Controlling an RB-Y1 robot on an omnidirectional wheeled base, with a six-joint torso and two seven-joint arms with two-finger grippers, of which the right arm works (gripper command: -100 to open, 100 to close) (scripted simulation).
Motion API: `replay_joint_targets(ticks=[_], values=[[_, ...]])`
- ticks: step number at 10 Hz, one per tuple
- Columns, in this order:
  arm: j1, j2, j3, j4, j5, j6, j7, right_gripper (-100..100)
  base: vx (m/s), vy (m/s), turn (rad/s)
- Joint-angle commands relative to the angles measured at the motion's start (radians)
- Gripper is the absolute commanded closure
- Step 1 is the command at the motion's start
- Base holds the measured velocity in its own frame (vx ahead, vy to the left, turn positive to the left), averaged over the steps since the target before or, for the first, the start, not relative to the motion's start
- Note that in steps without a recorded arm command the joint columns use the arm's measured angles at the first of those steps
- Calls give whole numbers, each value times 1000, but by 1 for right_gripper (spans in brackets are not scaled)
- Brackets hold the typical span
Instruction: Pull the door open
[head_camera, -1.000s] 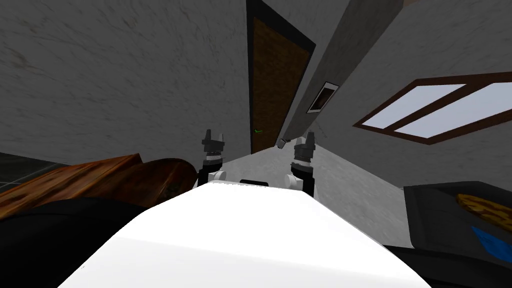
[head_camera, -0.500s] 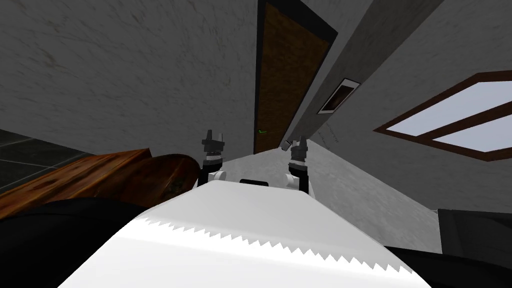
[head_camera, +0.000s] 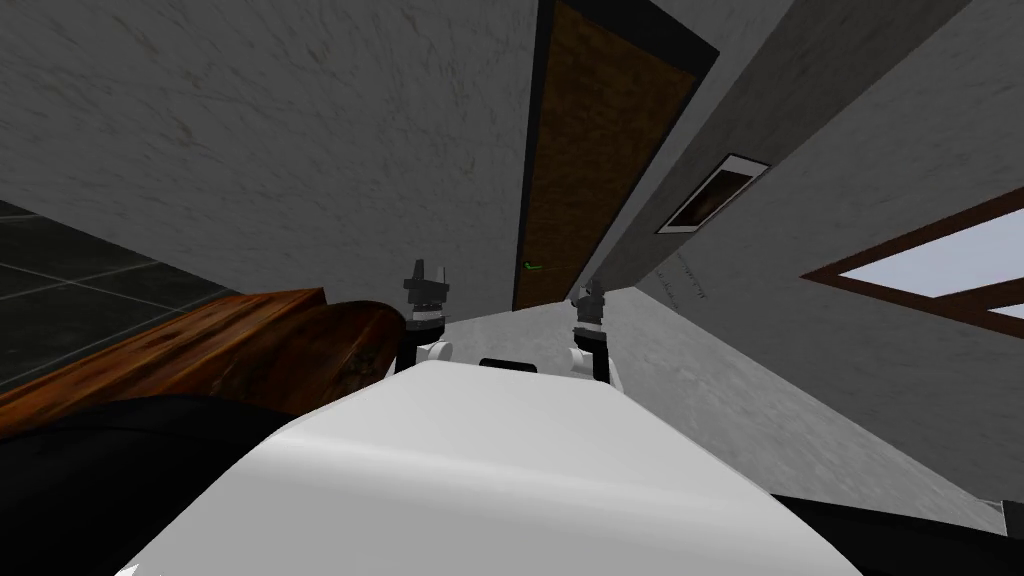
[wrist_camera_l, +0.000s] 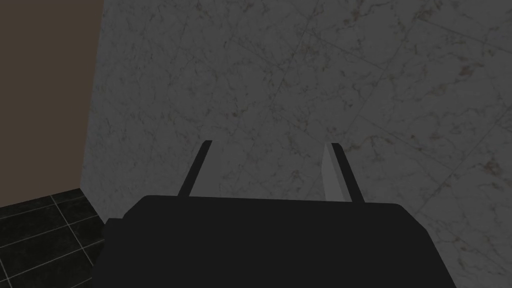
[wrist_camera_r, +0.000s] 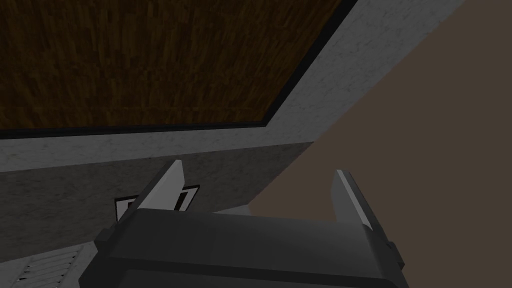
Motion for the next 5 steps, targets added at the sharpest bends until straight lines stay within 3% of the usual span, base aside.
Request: replay_joint_targets(ticks=[1, 2, 4, 5], values=[[-15, -13, -10, 50, -10, -14, -12, -100, 66, -31, 202], [-15, -13, -10, 56, -10, -14, -12, -100, 42, -27, 64], [-36, -28, -23, 126, -22, -35, -24, -100, 50, -19, 173], [-36, -28, -23, 133, -22, -35, -24, -100, 54, -22, 61]])
